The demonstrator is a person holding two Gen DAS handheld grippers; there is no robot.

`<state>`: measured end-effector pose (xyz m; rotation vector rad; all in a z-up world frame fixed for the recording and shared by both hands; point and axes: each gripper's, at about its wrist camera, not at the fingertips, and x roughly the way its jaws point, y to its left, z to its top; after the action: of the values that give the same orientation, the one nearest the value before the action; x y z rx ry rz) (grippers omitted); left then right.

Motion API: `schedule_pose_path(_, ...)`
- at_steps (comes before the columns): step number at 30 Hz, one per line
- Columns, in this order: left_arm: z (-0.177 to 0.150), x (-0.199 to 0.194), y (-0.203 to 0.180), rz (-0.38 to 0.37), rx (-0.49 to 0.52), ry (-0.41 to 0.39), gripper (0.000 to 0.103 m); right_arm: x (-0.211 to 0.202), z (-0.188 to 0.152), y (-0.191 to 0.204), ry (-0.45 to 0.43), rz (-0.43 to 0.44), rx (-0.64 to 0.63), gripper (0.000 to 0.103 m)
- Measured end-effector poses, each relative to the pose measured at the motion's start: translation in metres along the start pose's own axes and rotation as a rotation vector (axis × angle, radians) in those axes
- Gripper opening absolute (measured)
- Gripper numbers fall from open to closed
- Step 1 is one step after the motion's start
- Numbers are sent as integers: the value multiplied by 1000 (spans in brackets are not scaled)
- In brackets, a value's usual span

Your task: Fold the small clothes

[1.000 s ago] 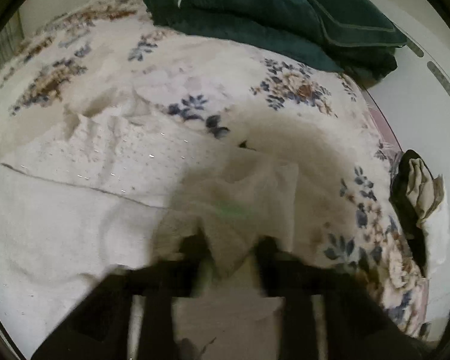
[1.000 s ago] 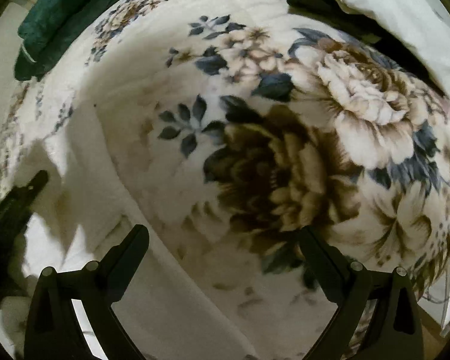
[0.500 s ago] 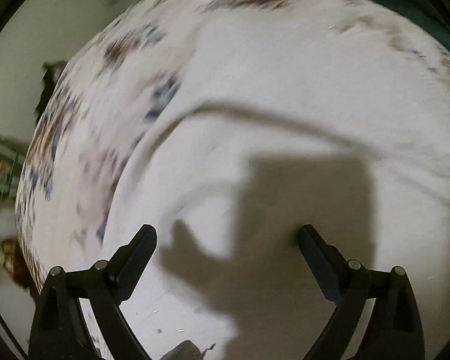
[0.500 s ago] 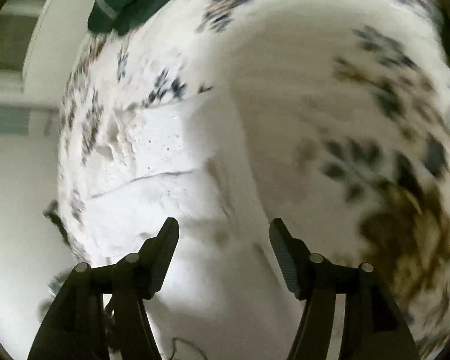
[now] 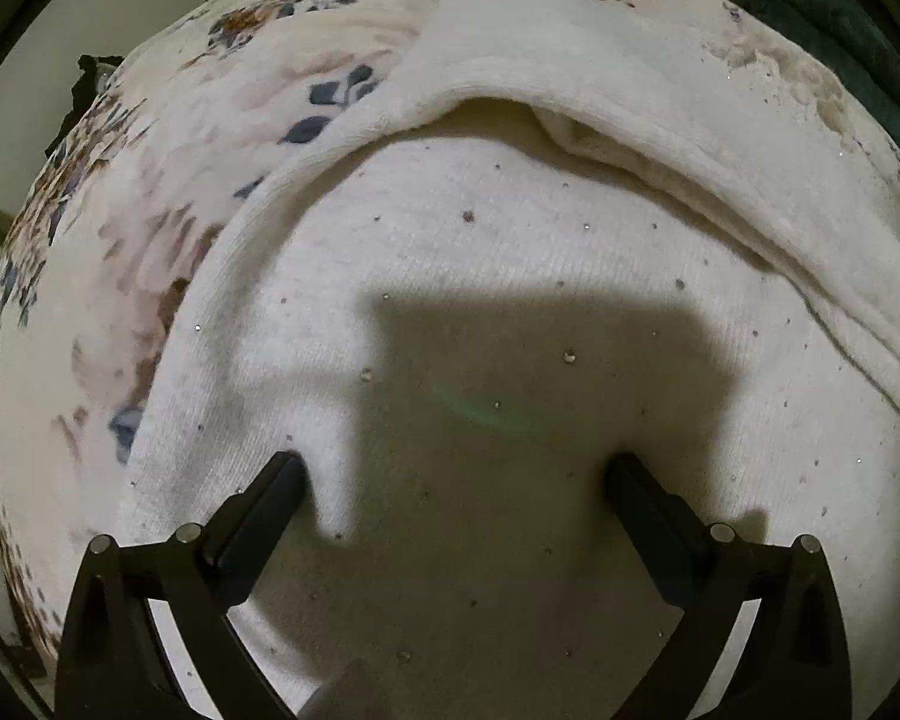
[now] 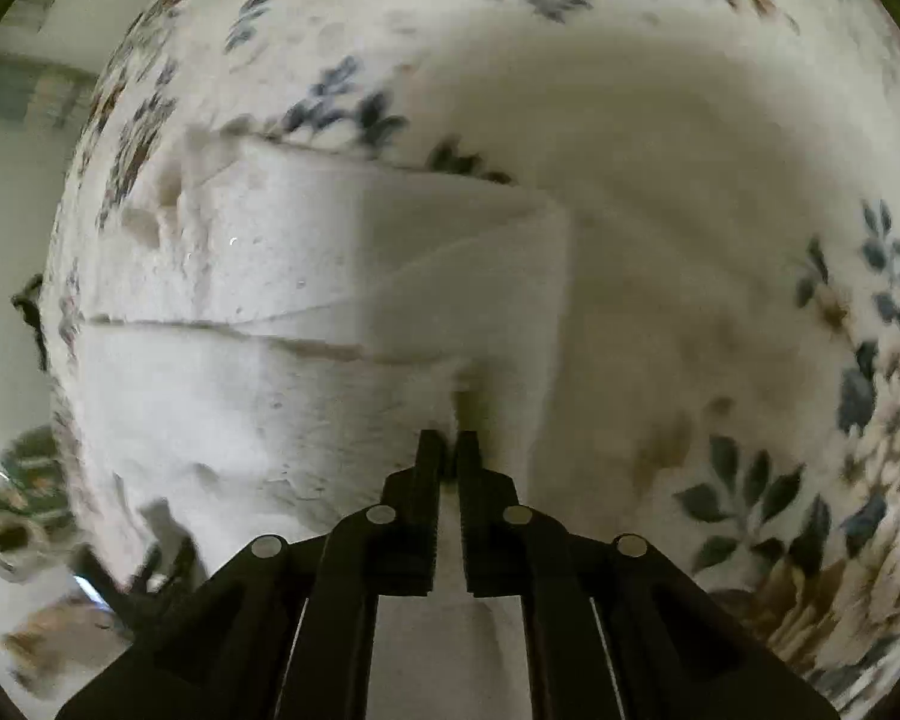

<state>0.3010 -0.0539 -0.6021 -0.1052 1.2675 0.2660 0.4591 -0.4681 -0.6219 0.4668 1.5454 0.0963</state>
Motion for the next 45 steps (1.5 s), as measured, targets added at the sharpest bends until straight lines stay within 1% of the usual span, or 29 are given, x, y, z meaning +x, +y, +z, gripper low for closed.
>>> schedule_pose_path(1, 1, -1, -1, 2, 7, 13, 103, -12, 7, -14, -45, 27, 52, 13)
schedule_pose_path(3, 4, -4, -2, 7, 12, 37, 103, -26, 21, -39, -117, 94, 156, 59)
schedule_pose_path(4, 5, -7, 0, 9, 7, 38, 103, -26, 29, -50, -130, 132, 207, 65)
schedule_pose_path(5, 5, -11, -1, 14, 4, 32, 103, -20, 39, -57, -111, 177, 238, 67)
schedule_pose_path(8, 4, -21, -5, 49, 21, 16, 103, 20, 62, -61, 36, 310, 258, 67)
schedule_pose_path(9, 4, -25, -7, 63, 31, 11, 103, 30, 64, -57, 73, 337, 244, 58)
schedule_pose_path(10, 2, -29, -10, 76, 42, 7, 103, 37, 66, -52, 92, 350, 211, 40)
schedule_pose_path(11, 1, -33, -12, 85, 49, 4, 103, 37, 68, -47, 85, 298, 177, 10)
schedule_pose_path(12, -1, -37, -14, 90, 56, 0, 103, 32, 69, -46, 48, 252, 154, 9)
schedule_pose_path(13, -4, -41, -17, 93, 62, -3, 103, 20, 74, -47, -20, 193, 133, 8)
schedule_pose_path(14, -3, -43, -18, 91, 64, -2, 103, 9, 83, -53, -76, 152, 134, 8)
schedule_pose_path(15, -5, -45, -21, 80, 64, -1, 103, 4, 90, -61, -105, 121, 153, 8)
schedule_pose_path(16, -7, -46, -23, 71, 68, 0, 103, 9, 98, -70, -85, 116, 181, 8)
schedule_pose_path(17, -8, -46, -26, 69, 73, 1, 103, 21, 104, -72, -21, 132, 190, 8)
schedule_pose_path(18, -11, -47, -31, 66, 81, 4, 103, 25, 105, -72, 9, 135, 186, 10)
schedule_pose_path(19, -12, -50, -34, 59, 87, 9, 103, 26, 106, -68, 26, 139, 179, 13)
schedule_pose_path(20, -14, -52, -36, 55, 90, 12, 103, 25, 106, -67, 33, 141, 178, 19)
schedule_pose_path(21, -15, -55, -38, 47, 95, 15, 103, 18, 103, -65, 34, 145, 174, 36)
schedule_pose_path(23, -14, -63, -39, 9, 113, 11, 103, -5, 88, -70, -8, 159, 202, 59)
schedule_pose_path(26, -28, -91, -58, -54, 193, -3, 103, -43, 42, -86, -7, 174, 244, 60)
schedule_pose_path(29, -58, -120, -83, -134, 301, 2, 103, -80, -18, -102, 28, 129, 277, 60)
schedule_pose_path(32, -95, -141, -107, -225, 381, 45, 103, -111, -82, -127, 79, 81, 320, 60)
schedule_pose_path(34, -122, -151, -129, -274, 418, 86, 103, -120, -112, -133, 98, 73, 330, 60)
schedule_pose_path(35, -132, -154, -138, -291, 425, 99, 103, -124, -124, -139, 102, 74, 334, 63)
schedule_pose_path(36, -145, -156, -148, -318, 428, 115, 103, -126, -133, -144, 106, 75, 330, 67)
schedule_pose_path(39, -180, -153, -181, -340, 436, 154, 103, -118, -144, -164, 109, 95, 296, 67)
schedule_pose_path(42, -209, -147, -215, -331, 438, 200, 103, -91, -138, -176, 121, 127, 263, 67)
schedule_pose_path(44, -226, -145, -239, -292, 449, 201, 103, -70, -129, -184, 158, 131, 232, 67)
schedule_pose_path(45, -233, -143, -250, -264, 455, 207, 100, -61, -124, -186, 168, 130, 218, 67)
